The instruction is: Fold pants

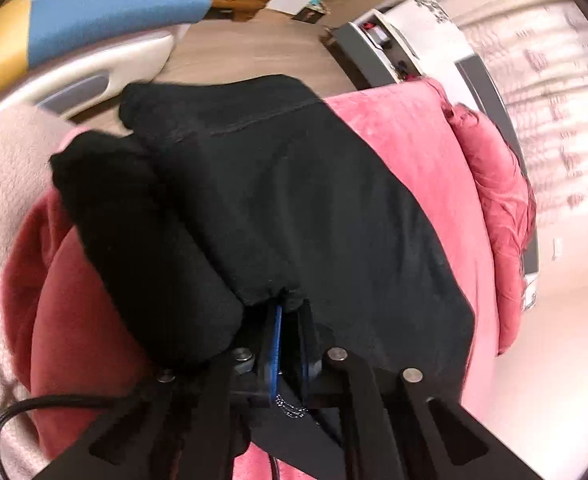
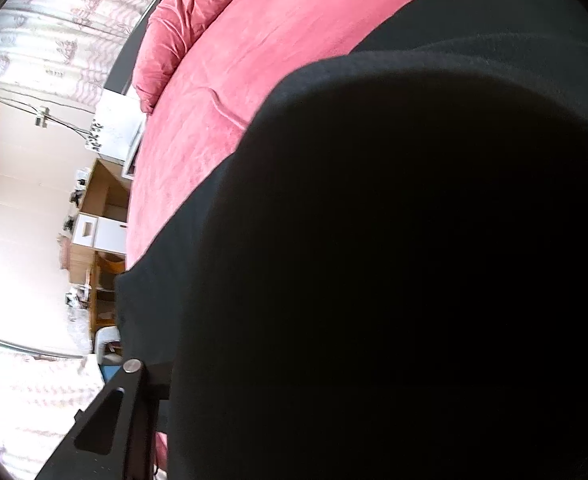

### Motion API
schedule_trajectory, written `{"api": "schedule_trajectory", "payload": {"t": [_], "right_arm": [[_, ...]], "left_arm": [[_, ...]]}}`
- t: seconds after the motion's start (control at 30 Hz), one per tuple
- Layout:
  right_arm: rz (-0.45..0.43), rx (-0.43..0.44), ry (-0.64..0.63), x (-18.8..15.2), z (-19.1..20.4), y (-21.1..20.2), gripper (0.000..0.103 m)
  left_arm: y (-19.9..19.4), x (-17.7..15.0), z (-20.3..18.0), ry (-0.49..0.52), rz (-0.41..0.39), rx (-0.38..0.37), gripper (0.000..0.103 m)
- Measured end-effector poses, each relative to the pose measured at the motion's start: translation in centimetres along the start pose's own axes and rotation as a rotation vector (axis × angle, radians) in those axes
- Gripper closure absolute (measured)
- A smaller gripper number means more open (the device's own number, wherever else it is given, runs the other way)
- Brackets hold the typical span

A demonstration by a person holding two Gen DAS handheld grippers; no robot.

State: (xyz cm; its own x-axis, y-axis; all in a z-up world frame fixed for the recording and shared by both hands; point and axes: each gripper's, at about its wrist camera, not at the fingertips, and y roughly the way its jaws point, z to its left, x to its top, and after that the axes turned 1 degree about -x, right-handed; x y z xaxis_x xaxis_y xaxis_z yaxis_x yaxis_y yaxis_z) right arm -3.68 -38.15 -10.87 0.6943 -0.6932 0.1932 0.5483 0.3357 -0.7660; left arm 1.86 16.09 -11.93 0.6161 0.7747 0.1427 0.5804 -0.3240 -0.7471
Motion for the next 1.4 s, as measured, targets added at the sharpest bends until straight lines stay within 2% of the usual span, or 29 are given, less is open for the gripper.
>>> {"api": "schedule_trajectory", "payload": {"t": [0.13, 0.3, 0.4, 0.47, 0.53, 0.6, 0.67, 0.73, 0.77, 0.83, 0.9, 1.0, 1.1, 1.17, 1.23, 1.3, 1.37, 1.4], "right_arm": [[-0.021, -0.005, 0.009, 0.3, 0.0, -1.0, 0.093], [-0.065, 0.007, -0.015, 0.4, 0.5, -3.4, 0.094], [-0.055, -0.012, -0.038, 0.3, 0.4, -3.8, 0.094], [-0.037, -0.042, -0.038, -0.1, -0.8, -3.3, 0.094], [-0.008, -0.065, -0.015, -0.8, -2.6, -2.8, 0.093], [0.01, -0.076, -0.009, -1.1, -4.2, -2.8, 0.091], [0.002, -0.044, 0.007, -1.3, -3.2, -3.4, 0.084], [-0.008, 0.016, 0.031, -1.5, -4.8, -5.3, 0.049], [-0.031, 0.034, 0.035, -1.9, -4.8, -6.2, 0.043], [-0.062, 0.016, 0.029, -2.2, -5.0, -7.6, 0.039], [-0.095, 0.009, 0.045, -3.0, -5.9, -10.1, 0.039], [-0.155, 0.025, 0.133, -2.3, -7.6, -12.0, 0.039], [-0.221, 0.019, 0.22, -1.3, -10.6, -12.8, 0.036], [-0.254, 0.014, 0.294, -1.7, -12.3, -13.5, 0.033], [-0.28, 0.094, 0.388, -2.2, -14.3, -14.0, 0.032], [-0.293, 0.111, 0.44, -2.3, -16.2, -14.9, 0.032], [-0.299, 0.113, 0.523, -1.9, -17.0, -13.4, 0.031], [-0.302, 0.148, 0.56, -1.7, -15.2, -11.2, 0.031]], "left_arm": [[-2.6, -0.5, 0.4, 0.001, -0.006, -0.021, 0.098], [-6.8, -1.0, 0.0, 0.052, 0.001, -0.076, 0.098], [-7.4, -1.8, 0.3, 0.112, 0.006, -0.036, 0.098], [-5.9, -2.1, 0.7, 0.141, 0.02, 0.022, 0.098], [-4.8, -2.2, 0.9, 0.151, 0.025, 0.055, 0.095], [-4.4, -2.3, -0.5, 0.233, 0.015, 0.092, 0.088], [-5.3, -2.8, -1.7, 0.279, -0.014, 0.089, 0.082], [-6.4, -3.3, -2.7, 0.296, -0.032, 0.055, 0.079], [-6.9, -3.6, -3.4, 0.303, -0.048, 0.032, 0.076], [-7.6, -4.2, -4.4, 0.343, -0.081, -0.015, 0.076], [-7.9, -5.2, -6.8, 0.438, -0.12, -0.047, 0.076], [-7.5, -6.9, -9.9, 0.583, -0.142, -0.129, 0.076], [-5.8, -8.6, -12.7, 0.706, -0.147, -0.166, 0.073], [-3.0, -9.7, -14.5, 0.799, -0.131, -0.132, 0.072], [-0.4, -10.4, -15.4, 0.866, -0.102, -0.083, 0.072], [2.8, -10.6, -15.9, 0.919, -0.066, 0.003, 0.072], [5.5, -10.2, -15.6, 0.939, -0.043, 0.063, 0.072], [6.2, -9.9, -15.5, 0.934, -0.047, 0.093, 0.072]]}}
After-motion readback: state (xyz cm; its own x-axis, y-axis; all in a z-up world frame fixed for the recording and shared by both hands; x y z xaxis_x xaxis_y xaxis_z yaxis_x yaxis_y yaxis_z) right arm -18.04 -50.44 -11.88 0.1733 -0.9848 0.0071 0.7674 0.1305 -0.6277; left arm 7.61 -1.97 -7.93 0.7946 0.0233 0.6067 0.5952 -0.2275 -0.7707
